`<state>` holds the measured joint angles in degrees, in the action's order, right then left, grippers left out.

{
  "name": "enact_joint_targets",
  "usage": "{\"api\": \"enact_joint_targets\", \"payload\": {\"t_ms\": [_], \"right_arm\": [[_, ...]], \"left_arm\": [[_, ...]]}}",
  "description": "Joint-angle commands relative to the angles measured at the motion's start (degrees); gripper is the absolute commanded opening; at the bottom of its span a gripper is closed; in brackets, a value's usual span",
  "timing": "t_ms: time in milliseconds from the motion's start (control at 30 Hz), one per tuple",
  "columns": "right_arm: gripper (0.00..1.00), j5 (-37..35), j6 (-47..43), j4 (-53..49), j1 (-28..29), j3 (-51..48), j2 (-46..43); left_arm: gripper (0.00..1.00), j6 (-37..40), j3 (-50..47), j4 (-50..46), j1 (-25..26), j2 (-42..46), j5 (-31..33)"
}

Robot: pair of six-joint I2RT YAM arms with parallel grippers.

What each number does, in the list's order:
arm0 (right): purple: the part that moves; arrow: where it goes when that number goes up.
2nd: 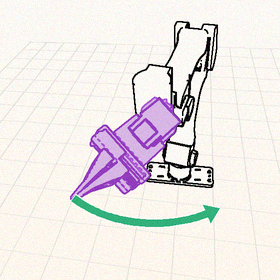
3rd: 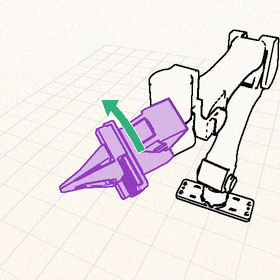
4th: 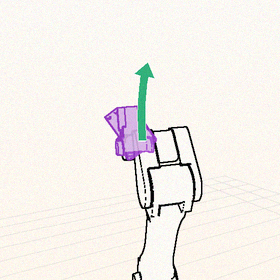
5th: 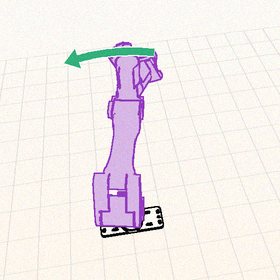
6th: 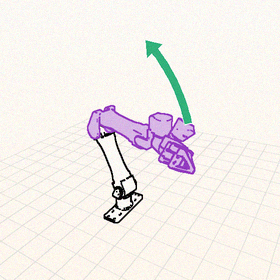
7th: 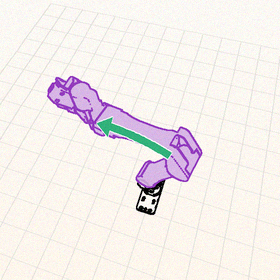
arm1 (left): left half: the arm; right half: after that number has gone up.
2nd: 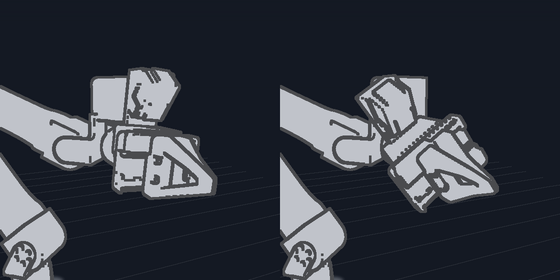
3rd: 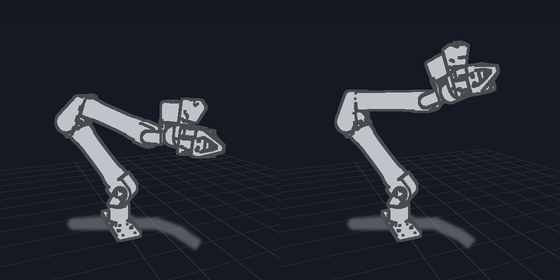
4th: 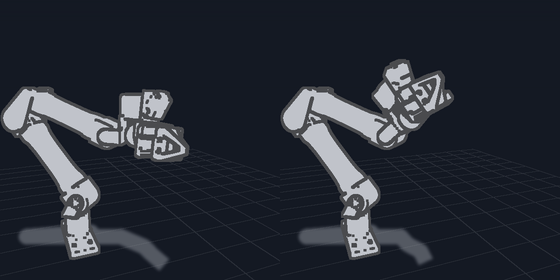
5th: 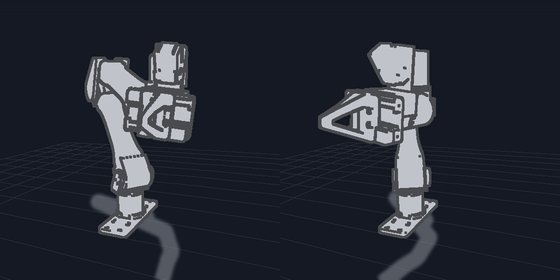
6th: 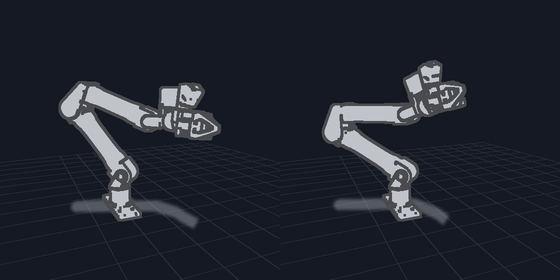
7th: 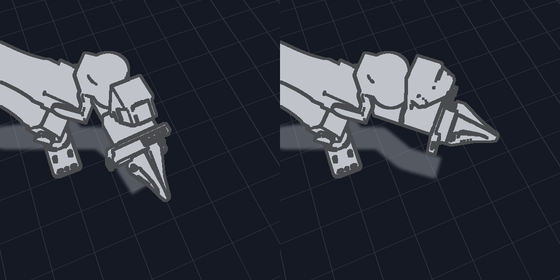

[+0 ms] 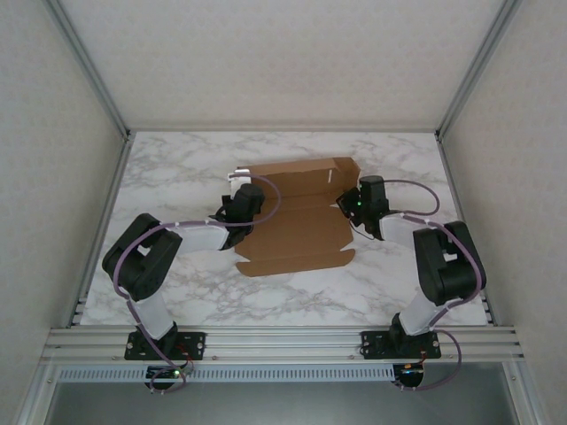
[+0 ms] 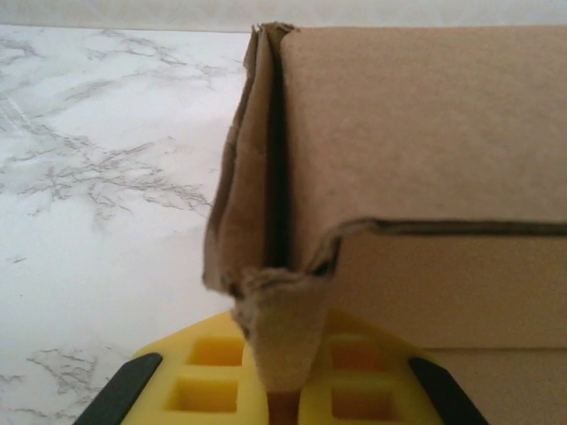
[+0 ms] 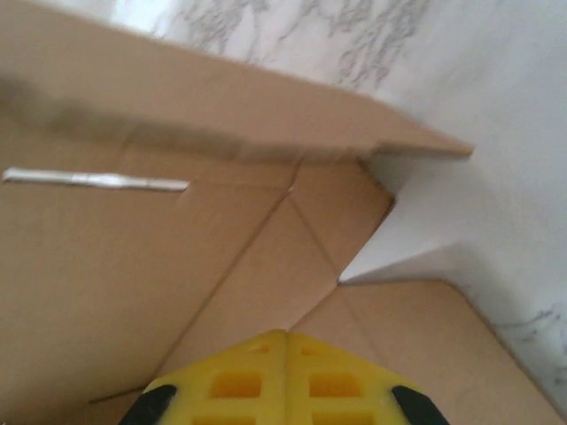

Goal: Fold the paper box

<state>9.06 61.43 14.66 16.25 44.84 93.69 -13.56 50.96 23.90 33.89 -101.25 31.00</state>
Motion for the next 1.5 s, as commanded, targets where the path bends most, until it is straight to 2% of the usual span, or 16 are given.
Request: {"api": "enact_joint_targets", "payload": {"t_ms": [0,333,567,1000,1467], "right_arm": [[0.0,0.82,-4.54,-4.95,0.72,-1.31,-1.58],[0.0,5.66,-4.67,-4.1,3.68,4.07,4.57],[0.0,4.7,-6.63,-7.21,2.52,11.25,8.64],[0.0,-0.13,-13.2,-17.89,-2.52,19.1,12.24],[0.0,-8.98,-20.57,-29.51,-2.76,26.27,15.3]], "left_arm": [[0.0,-1.2,1.42,-0.61,0.33,0.59,-0.68],[0.0,-1.16,1.69,-0.65,0.33,0.44,-1.1],[0.0,0.1,1.34,-0.35,0.45,0.51,-1.91],[0.0,2.03,1.07,0.12,0.55,1.14,-2.62],[0.0,3.72,1.07,0.72,1.97,1.23,-2.55]]}}
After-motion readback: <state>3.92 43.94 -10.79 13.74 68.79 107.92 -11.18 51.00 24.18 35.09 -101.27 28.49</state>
